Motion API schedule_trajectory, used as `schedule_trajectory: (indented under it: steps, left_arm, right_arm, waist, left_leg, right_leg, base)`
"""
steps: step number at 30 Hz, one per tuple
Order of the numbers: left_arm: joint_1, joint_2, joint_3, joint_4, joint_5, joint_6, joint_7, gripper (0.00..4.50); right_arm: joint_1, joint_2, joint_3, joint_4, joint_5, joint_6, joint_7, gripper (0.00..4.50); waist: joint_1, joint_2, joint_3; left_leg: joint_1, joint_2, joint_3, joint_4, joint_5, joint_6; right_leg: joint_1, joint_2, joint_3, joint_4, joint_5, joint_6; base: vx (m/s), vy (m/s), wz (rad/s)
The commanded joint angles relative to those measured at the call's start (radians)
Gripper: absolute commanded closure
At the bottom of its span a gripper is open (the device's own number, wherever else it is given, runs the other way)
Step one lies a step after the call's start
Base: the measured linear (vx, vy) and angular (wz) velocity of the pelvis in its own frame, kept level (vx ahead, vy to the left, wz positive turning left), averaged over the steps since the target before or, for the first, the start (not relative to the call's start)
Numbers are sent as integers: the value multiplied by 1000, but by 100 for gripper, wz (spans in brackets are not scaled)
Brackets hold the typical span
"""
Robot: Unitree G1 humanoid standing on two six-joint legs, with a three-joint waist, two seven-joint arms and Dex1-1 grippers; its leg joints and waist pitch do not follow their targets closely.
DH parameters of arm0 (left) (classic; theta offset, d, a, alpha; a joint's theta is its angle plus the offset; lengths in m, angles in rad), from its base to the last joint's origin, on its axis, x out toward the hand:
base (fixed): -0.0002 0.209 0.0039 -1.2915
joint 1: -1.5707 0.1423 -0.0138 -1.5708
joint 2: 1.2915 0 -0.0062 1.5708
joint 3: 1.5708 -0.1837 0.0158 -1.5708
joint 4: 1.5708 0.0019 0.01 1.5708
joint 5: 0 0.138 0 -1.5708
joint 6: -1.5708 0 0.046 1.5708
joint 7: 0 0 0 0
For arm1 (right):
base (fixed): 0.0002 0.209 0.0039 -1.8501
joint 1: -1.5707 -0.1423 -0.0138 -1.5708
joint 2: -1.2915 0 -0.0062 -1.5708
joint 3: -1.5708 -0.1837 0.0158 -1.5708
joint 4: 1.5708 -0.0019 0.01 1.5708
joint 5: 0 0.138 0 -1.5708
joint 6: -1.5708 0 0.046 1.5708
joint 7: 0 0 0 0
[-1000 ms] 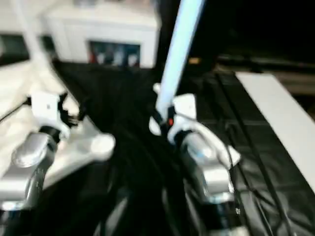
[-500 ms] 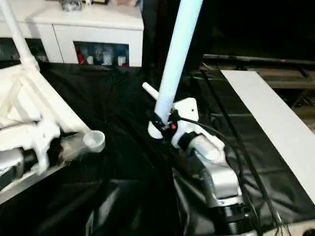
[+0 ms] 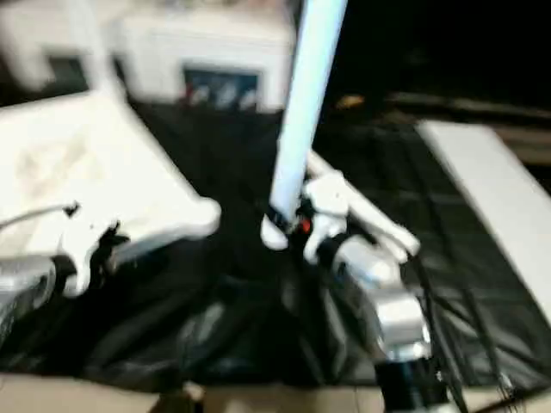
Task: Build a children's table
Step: Move table base
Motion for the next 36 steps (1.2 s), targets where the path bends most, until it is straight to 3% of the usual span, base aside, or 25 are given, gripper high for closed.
schedule_trajectory:
  steps: [1,2,4,6,8,9,12,17,18,22,24,25,30,36]
  left_arm:
    - [-15,9,-5,-23,5,17,-4,119]
    - [-15,11,-7,-20,4,3,-12,130]
    - [-33,-1,-7,11,21,-71,-2,149]
    - [-58,-13,-19,42,35,-155,-18,174]
    - [-72,-21,-23,54,40,-179,-19,189]
    - [-89,-31,-27,65,40,-195,-23,189]
    - [-124,-45,-38,91,34,-192,-33,208]
    - [-171,-25,-113,185,73,-197,-103,252]
    - [-176,-23,-117,195,73,-188,-110,262]
    - [-187,-16,-127,228,81,-173,-128,292]
    - [-196,-15,-130,254,93,-181,-124,296]
    - [-203,-15,-133,275,103,-189,-119,324]
    - [-221,-13,-136,323,120,-216,-127,360]
    - [-210,22,-145,303,100,-163,-208,416]
  right_arm:
    - [-8,-14,-15,-17,4,1,5,264]
    - [-9,-14,-14,-15,4,0,6,264]
    - [-12,-13,-13,-13,4,-3,8,264]
    - [-15,-14,-12,-8,3,-8,12,264]
    - [-15,-13,-11,-6,2,-9,14,264]
    - [-15,-14,-10,-5,1,-10,15,264]
    - [-15,-16,-9,-2,0,-14,17,264]
    - [-14,-29,-8,-6,-4,-16,25,264]
    - [-14,-31,-8,-7,-5,-16,25,264]
    - [-13,-34,-9,-8,-6,-15,26,264]
    - [-13,-35,-8,-8,-7,-16,26,264]
    - [-13,-35,-7,-7,-7,-17,26,264]
    - [-16,-36,3,-6,-9,-18,30,264]
    - [-19,-42,5,-3,-11,-18,41,264]
  waist:
    - [-29,33,-55]
    - [-29,32,-55]
    - [-36,21,-58]
    - [-40,16,-62]
    - [-49,17,-61]
    - [-55,16,-59]
    - [-56,13,-62]
    - [-68,11,-66]
    - [-69,17,-69]
    - [-73,16,-72]
    - [-73,14,-72]
    - [-73,14,-72]
    - [-70,15,-69]
    - [-71,14,-66]
  left_leg:
    - [61,55,-11,-110,-397,-65]
    - [56,51,-7,-113,-391,-66]
    - [38,47,0,-124,-307,-58]
    - [36,46,4,-128,-241,-47]
    - [37,45,6,-131,-268,-56]
    - [31,44,5,-136,-278,-60]
    - [36,44,10,-132,-275,-61]
    - [32,41,17,-124,-203,-40]
    - [33,41,17,-121,-176,-38]
    - [35,41,21,-117,-132,-23]
    - [37,41,22,-116,-128,-15]
    - [37,41,23,-116,-127,-13]
    - [40,44,25,-118,-158,-18]
    - [42,46,25,-123,-192,-28]
  right_leg:
    - [-7,-81,57,-125,-121,-157]
    - [0,-87,58,-131,-136,-155]
    - [23,-100,58,-148,-164,-120]
    - [29,-101,54,-151,-123,-106]
    - [27,-102,54,-156,-139,-99]
    - [30,-101,52,-158,-152,-95]
    - [23,-103,54,-159,-145,-93]
    - [28,-102,57,-153,-56,-102]
    - [29,-100,56,-147,-13,-108]
    - [32,-96,52,-138,102,-140]
    - [33,-96,52,-139,113,-144]
    - [34,-96,52,-139,113,-144]
    - [33,-100,55,-142,77,-149]
    - [29,-102,56,-147,-1,-145]
  base:
    - [0,0,0]
    - [0,0,0]
    - [0,0,0]
    - [0,0,0]
    - [0,0,0]
    - [0,0,0]
    - [0,0,0]
    - [0,0,0]
    - [0,0,0]
    - [0,0,0]
    - [0,0,0]
    - [0,0,0]
    - [0,0,0]
    - [0,0,0]
